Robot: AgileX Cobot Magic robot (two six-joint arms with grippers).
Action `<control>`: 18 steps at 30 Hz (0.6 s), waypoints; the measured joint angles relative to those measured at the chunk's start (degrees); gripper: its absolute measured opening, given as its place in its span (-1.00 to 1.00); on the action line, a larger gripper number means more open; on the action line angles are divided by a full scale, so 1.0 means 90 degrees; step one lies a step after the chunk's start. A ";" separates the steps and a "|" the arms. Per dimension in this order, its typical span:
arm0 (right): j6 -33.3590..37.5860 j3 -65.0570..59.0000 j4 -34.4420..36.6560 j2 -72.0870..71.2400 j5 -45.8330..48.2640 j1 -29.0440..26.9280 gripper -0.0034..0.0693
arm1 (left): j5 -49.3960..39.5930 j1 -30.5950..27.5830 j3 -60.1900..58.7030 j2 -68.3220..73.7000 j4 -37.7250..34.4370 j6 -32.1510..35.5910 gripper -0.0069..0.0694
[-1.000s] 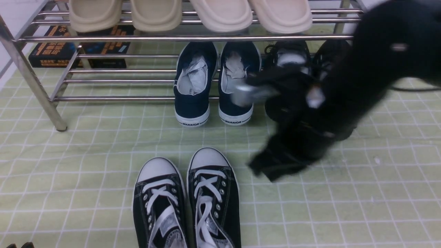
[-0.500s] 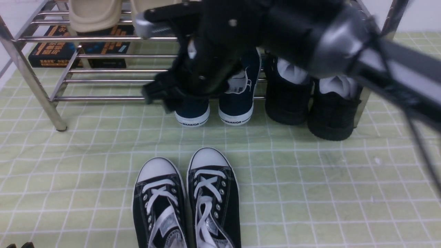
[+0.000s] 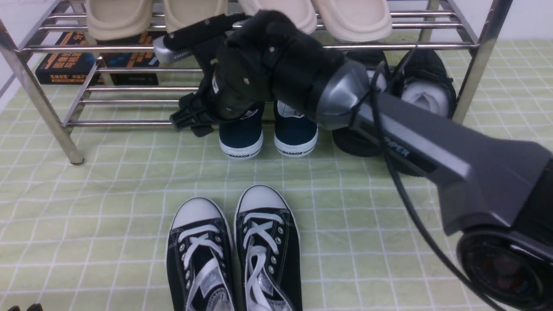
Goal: Take the shoes off the shelf with your hand from the green coffee tablecloth.
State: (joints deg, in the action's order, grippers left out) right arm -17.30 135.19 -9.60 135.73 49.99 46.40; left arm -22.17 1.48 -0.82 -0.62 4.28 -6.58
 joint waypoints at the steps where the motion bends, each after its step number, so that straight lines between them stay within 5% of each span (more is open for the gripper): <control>1: 0.0000 0.0000 -0.0010 0.0013 -0.0014 0.0000 0.58 | 0.0000 0.0000 0.0000 0.0000 0.0000 0.0000 -0.30; 6: 0.0000 0.0000 -0.0178 0.0291 -0.0188 -0.0059 0.40 | 0.0000 0.0000 0.0000 0.0000 0.0000 0.0000 -0.30; 13: 0.0387 0.0000 -0.0285 0.0185 -0.0002 -0.0073 -0.73 | 0.0000 0.0000 0.0000 0.0000 0.0002 0.0000 -0.29; 18: 0.1048 -0.0034 0.0327 -0.0153 0.0660 -0.0068 -0.74 | 0.0000 0.0000 0.0000 0.0000 0.0002 0.0000 -0.27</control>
State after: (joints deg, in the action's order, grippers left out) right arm -7.87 134.88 -6.65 134.35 55.93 45.79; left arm -22.17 1.48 -0.82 -0.62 4.30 -6.58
